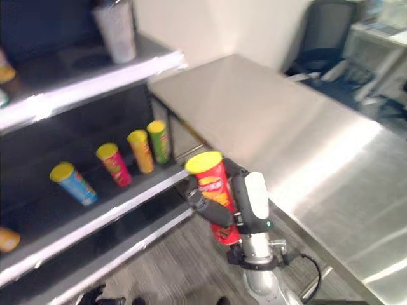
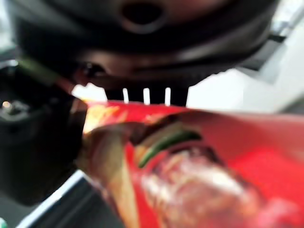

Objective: Put the goods on the table back onto the shelves and tidy them up.

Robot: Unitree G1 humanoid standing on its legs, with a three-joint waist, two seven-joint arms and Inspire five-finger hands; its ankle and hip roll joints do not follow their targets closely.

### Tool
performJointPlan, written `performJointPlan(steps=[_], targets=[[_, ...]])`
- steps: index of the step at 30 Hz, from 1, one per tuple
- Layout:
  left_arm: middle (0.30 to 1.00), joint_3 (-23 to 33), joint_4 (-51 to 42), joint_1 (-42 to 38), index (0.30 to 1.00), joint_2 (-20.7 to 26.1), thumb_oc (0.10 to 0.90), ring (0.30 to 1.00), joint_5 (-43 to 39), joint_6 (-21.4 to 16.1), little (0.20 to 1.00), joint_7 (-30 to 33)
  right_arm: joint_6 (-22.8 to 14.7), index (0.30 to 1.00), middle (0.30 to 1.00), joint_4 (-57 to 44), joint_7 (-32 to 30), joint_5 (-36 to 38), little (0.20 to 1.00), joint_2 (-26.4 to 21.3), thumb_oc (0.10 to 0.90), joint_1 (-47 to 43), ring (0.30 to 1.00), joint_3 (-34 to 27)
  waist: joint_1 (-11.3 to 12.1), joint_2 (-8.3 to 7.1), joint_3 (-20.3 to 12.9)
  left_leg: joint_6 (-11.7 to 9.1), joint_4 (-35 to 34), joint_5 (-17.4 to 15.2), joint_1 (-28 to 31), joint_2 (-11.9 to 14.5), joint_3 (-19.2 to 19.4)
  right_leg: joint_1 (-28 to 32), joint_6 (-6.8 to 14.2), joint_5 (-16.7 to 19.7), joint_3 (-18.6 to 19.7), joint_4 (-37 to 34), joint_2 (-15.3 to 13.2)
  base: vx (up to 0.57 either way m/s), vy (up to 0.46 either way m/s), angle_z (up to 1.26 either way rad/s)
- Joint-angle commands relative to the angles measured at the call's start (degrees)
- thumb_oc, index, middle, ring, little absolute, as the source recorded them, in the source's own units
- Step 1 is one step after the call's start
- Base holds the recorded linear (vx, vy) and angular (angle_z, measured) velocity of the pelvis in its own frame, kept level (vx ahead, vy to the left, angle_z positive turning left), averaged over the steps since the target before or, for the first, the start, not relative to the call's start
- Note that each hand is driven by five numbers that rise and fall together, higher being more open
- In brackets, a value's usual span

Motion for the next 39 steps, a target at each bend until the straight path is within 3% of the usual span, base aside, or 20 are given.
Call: performJointPlan(steps=[1,2,3,5,9,11,13,14,15,16,17,18,20,21,23,25,32,37,38,39], targets=[[0.9,-3.5,-1.0,2.9,0.9,-5.6,0.8,0.9,4.3,0.0,0.9,-0.7,-3.6,0.3,0.3,-8.9,-4.6,0.0,0.3,0.3,0.4,-5.8,0.3,-1.6,-2.1,2.35,-2.3,1.1,-16.4,7.1,16.9,1.4,3.2,-9.1,5.1,2.9,0.5,2.6,-3.8,-0.14,0.348,0.34],[0.9,-3.5,-1.0,2.9,0.9,-5.7,0.8,0.9,4.3,0.0,0.9,-0.7,-3.6,0.3,0.3,-8.9,-4.6,-0.1,0.3,0.3,0.4,-5.8,0.3,-1.6,-2.1,2.2,-2.3,1.4,-16.5,6.9,16.9,1.0,3.2,-9.2,5.4,3.1,0.6,2.7,-4.2,-0.27,0.657,0.41],[0.9,-4.4,-1.9,2.7,0.9,-5.5,0.8,0.9,5.7,0.0,0.9,-1.4,-2.4,0.3,0.3,-9.0,-5.4,-1.6,0.3,1.3,0.4,-5.4,0.3,-2.6,-2.6,1.92,-2.0,3.1,-19.8,2.8,17.8,-2.9,2.8,-9.8,7.5,7.0,0.7,2.8,-8.0,-0.19,0.499,0.27],[0.9,-4.4,-1.8,2.7,0.9,-5.2,0.8,0.9,6.7,-0.2,0.9,-1.7,-1.7,0.3,0.3,-9.6,-5.3,-2.3,0.3,2.7,0.4,-4.4,0.3,-3.2,-2.9,0.98,-1.3,4.6,-21.4,1.3,18.2,-6.7,2.6,-9.9,8.4,12.1,1.2,1.6,-11.0,-0.2,0.417,0.39],[0.9,-3.1,-0.2,1.7,0.9,-4.8,0.8,0.9,9.0,-0.3,0.9,-2.2,-0.8,0.3,0.3,-9.9,-3.2,-2.0,0.3,5.3,0.4,-2.0,0.3,-1.6,-3.7,-1.25,0.2,7.0,-21.7,-1.0,18.2,-11.9,3.1,-10.9,8.4,19.8,1.7,-0.8,-14.0,-0.21,0.278,0.41],[0.9,-2.9,-0.2,1.5,0.9,-4.9,0.8,0.9,8.8,-0.5,0.9,-2.3,-1.1,0.3,0.3,-9.6,-2.6,-1.5,0.3,5.5,0.4,-1.8,0.3,-1.0,-3.9,-1.33,0.9,7.4,-21.7,-0.5,17.9,-12.1,3.5,-11.3,8.4,20.2,1.9,-0.8,-13.7,-0.19,0.182,0.11],[0.9,-3.0,-1.6,1.5,0.9,-4.4,0.8,0.9,7.3,-0.6,0.9,-2.2,-2.6,0.3,0.3,-9.8,-1.1,1.2,0.3,5.6,0.4,-1.6,0.3,0.1,-5.4,-1.19,2.5,8.7,-21.7,0.7,16.5,-12.5,3.8,-11.7,8.3,12.9,8.3,4.0,-9.6,-0.23,0.289,0.18],[0.9,-3.0,-1.7,1.5,0.9,-4.4,0.8,0.9,7.3,-0.6,0.9,-2.3,-2.6,0.3,0.3,-9.8,-1.0,1.3,0.3,5.5,0.4,-1.7,0.3,0.1,-5.2,-1.19,2.6,8.7,-21.7,0.7,16.6,-12.4,4.0,-12.1,8.3,12.4,8.7,4.7,-9.6,-0.16,0.298,-0.1],[0.9,-3.4,-1.4,1.7,0.9,-4.3,0.8,0.9,7.0,-0.4,0.9,-2.5,-3.7,0.3,0.3,-10.1,0.7,3.8,0.3,5.4,0.4,-1.2,0.3,0.8,-5.4,-0.66,2.6,10.4,-21.7,2.0,15.0,-13.1,3.5,-11.3,6.4,4.8,13.1,9.9,-3.9,-0.1,0.183,-0.15],[0.9,-3.4,-1.4,1.7,0.9,-4.3,0.8,0.9,7.0,-0.4,0.9,-2.6,-3.7,0.3,0.3,-10.1,0.9,3.9,0.3,5.4,0.4,-1.1,0.3,0.7,-5.3,-0.62,2.6,10.3,-21.7,1.9,15.1,-13.0,3.6,-11.6,6.2,4.2,13.2,10.5,-3.9,-0.21,0.315,-0.32],[0.9,-3.4,-0.2,1.7,0.9,-4.2,0.8,0.9,7.0,-0.2,0.9,-2.3,-4.9,0.3,0.3,-10.2,1.9,5.3,0.3,4.8,0.4,-0.7,0.3,1.6,-5.2,0.06,2.4,11.5,-21.7,3.3,13.6,-13.2,3.4,-11.0,4.0,-2.0,14.4,16.4,1.2,-0.09,0.106,-0.07],[0.9,-3.3,-0.1,1.7,0.9,-4.2,0.8,0.9,7.0,-0.2,0.9,-2.2,-5.0,0.3,0.3,-10.1,2.0,5.4,0.3,4.8,0.4,-0.7,0.3,1.5,-5.2,0.02,2.3,11.4,-21.7,3.3,13.6,-13.2,3.5,-11.4,3.9,-2.7,14.5,17.2,1.1,-0.15,0.152,-0.02],[0.9,-3.4,0.2,1.6,0.9,-4.1,0.8,0.9,6.0,-0.5,0.9,-2.0,-6.9,0.3,0.3,-9.0,5.3,10.6,0.3,4.5,0.4,-0.1,0.3,4.1,-5.2,-0.18,1.7,12.0,-21.7,5.9,11.1,-13.5,3.8,-10.2,0.8,-8.1,17.3,21.1,8.8,-0.2,0.049,0.02],[0.9,-3.4,0.2,1.6,0.9,-4.1,0.8,0.9,6.0,-0.5,0.9,-2.0,-7.0,0.3,0.3,-9.0,5.3,10.6,0.3,4.5,0.4,-0.1,0.3,4.1,-5.1,-0.19,1.6,12.0,-21.7,5.9,11.0,-13.4,3.9,-10.3,0.8,-8.2,17.3,21.2,8.8,-0.18,0.003,0.09],[0.9,-3.3,0.0,1.9,0.9,-3.8,0.8,0.9,5.2,-1.1,0.9,-1.9,-7.9,0.3,0.3,-7.7,5.9,12.6,0.3,4.2,0.4,0.6,0.3,5.1,-3.7,-1.78,-0.1,11.6,-21.7,6.6,9.5,-14.5,2.5,-6.0,-1.2,-10.1,19.4,12.0,11.8,-0.05,-0.101,0.03],[0.9,-2.3,-1.0,2.9,0.9,-4.0,0.8,0.9,2.7,-1.7,0.9,-1.1,-8.2,0.3,0.3,-6.4,7.0,14.1,0.3,3.7,0.4,0.2,0.3,6.3,-2.5,-1.87,-0.6,11.2,-21.7,7.0,8.4,-14.3,2.0,-4.9,-1.1,-9.2,20.6,7.2,13.3,-0.05,-0.143,0.27],[0.9,-2.2,-2.0,4.2,0.9,-4.7,0.8,0.9,-0.5,-2.5,0.9,-3.0,-8.4,0.3,0.3,-3.0,9.9,15.8,0.3,2.0,0.4,-4.0,0.3,8.8,-0.2,-1.33,1.4,10.0,-18.7,9.9,2.4,-13.8,0.7,-3.2,-1.0,-6.1,19.2,-0.7,12.6,-0.14,-0.05,0.11],[0.9,-1.3,-2.6,4.1,0.9,-4.7,0.8,0.9,-3.4,-2.6,0.9,-3.7,-8.5,0.3,0.3,-1.1,10.3,15.1,0.3,1.4,0.4,-8.3,0.3,11.2,0.3,-1.66,1.6,8.0,-14.1,7.5,3.5,-9.4,2.4,-4.5,-0.3,-3.5,16.7,-1.4,8.7,-0.17,0.082,0.11],[0.9,-1.6,-1.6,4.1,0.9,-4.6,0.8,0.9,-1.8,-2.3,0.9,-3.5,-8.5,0.3,0.3,-1.3,10.9,14.9,0.3,0.9,0.4,-9.1,0.3,11.6,-0.2,-0.98,0.8,6.6,-13.7,6.6,6.8,-6.0,2.6,-5.4,0.4,-3.8,16.2,-0.6,7.2,-0.1,0.098,0.14],[0.9,-1.6,-1.6,4.0,0.9,-4.7,0.8,0.9,-1.8,-2.3,0.9,-3.5,-8.5,0.3,0.3,-1.3,10.9,14.9,0.3,0.8,0.4,-9.1,0.3,11.6,-0.3,-1.15,1.1,7.0,-13.5,7.6,6.3,-6.0,3.2,-5.9,-0.2,-3.1,15.5,-0.4,7.0,-0.09,0.251,0.16]])
